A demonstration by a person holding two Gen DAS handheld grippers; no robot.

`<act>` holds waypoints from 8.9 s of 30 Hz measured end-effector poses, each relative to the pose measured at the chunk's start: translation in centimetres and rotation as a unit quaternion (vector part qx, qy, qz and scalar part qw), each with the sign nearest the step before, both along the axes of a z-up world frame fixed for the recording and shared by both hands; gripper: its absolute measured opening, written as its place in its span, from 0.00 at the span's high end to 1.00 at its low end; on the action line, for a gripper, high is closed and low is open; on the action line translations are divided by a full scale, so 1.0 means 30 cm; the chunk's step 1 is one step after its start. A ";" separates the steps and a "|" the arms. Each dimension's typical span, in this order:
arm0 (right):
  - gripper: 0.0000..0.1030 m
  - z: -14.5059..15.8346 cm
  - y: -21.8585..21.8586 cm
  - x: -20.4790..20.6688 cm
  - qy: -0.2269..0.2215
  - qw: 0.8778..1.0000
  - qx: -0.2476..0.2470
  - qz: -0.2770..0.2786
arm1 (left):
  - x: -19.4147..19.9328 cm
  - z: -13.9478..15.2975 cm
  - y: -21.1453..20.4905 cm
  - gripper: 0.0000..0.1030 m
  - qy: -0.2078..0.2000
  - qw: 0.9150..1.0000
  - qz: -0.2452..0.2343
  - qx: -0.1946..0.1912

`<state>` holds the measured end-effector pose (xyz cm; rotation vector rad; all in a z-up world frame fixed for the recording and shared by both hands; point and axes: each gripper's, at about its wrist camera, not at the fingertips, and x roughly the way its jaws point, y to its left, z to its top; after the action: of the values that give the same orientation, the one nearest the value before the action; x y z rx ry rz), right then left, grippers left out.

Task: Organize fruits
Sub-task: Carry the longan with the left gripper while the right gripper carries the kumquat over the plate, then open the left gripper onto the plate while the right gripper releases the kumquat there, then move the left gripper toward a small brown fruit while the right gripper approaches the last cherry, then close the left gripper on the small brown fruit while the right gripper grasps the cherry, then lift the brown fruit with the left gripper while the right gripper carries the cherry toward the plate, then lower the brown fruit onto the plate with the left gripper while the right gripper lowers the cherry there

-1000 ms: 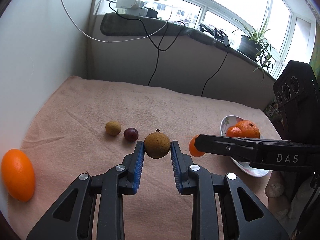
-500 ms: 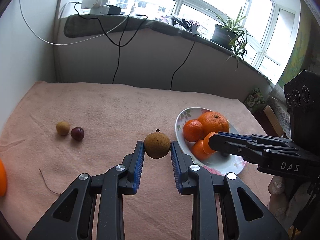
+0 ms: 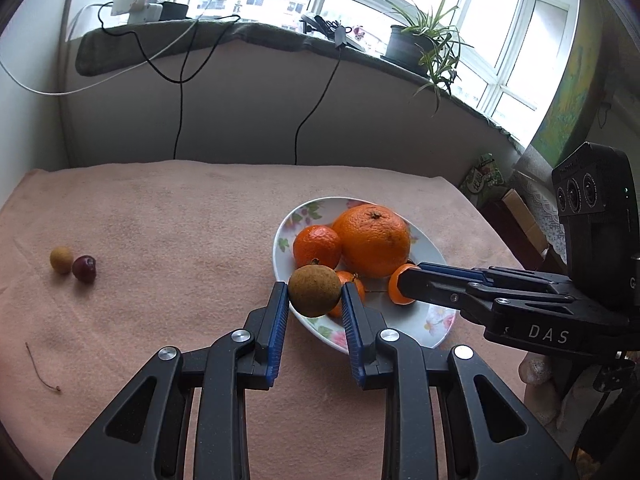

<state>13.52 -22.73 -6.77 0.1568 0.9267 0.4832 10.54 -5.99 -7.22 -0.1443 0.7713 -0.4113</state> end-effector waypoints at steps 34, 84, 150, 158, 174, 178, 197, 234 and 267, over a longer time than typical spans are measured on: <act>0.74 0.006 -0.067 -0.023 -0.003 0.999 -0.028 -0.037 | -0.015 0.019 -0.088 0.58 -0.010 0.999 -0.037 0.002; 0.23 0.074 0.455 0.100 -0.038 0.993 -0.014 0.112 | -0.100 0.002 0.469 0.31 -0.015 0.985 0.167 0.037; 0.74 -0.194 0.889 0.215 -0.005 0.979 -0.083 0.185 | 0.270 -0.169 0.613 0.75 0.078 0.987 0.142 -0.007; 0.74 -0.170 0.847 0.177 -0.012 0.979 -0.087 0.183 | 0.237 -0.140 0.628 0.75 0.067 0.986 0.150 -0.012; 0.74 -0.037 0.667 0.091 -0.027 0.986 -0.052 0.156 | 0.125 -0.017 0.556 0.75 0.023 0.991 0.134 -0.017; 0.74 -0.005 0.621 0.071 -0.036 0.987 -0.046 0.151 | 0.086 0.017 0.524 0.75 0.012 0.992 0.127 -0.020; 0.74 0.117 0.325 -0.047 -0.069 0.993 -0.027 0.094 | -0.037 0.113 0.329 0.75 -0.022 0.996 0.082 -0.027; 0.74 0.060 -0.227 -0.022 -0.043 0.998 -0.021 -0.047 | 0.001 0.059 -0.071 0.75 0.000 1.000 -0.021 -0.010; 0.74 -0.039 -0.220 0.066 -0.013 0.998 -0.034 -0.046 | 0.039 0.017 -0.154 0.75 0.023 0.998 -0.049 0.008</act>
<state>15.49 -29.33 -7.94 0.1297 0.9045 0.3673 11.71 -10.60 -6.71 -0.1012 0.8286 -0.4969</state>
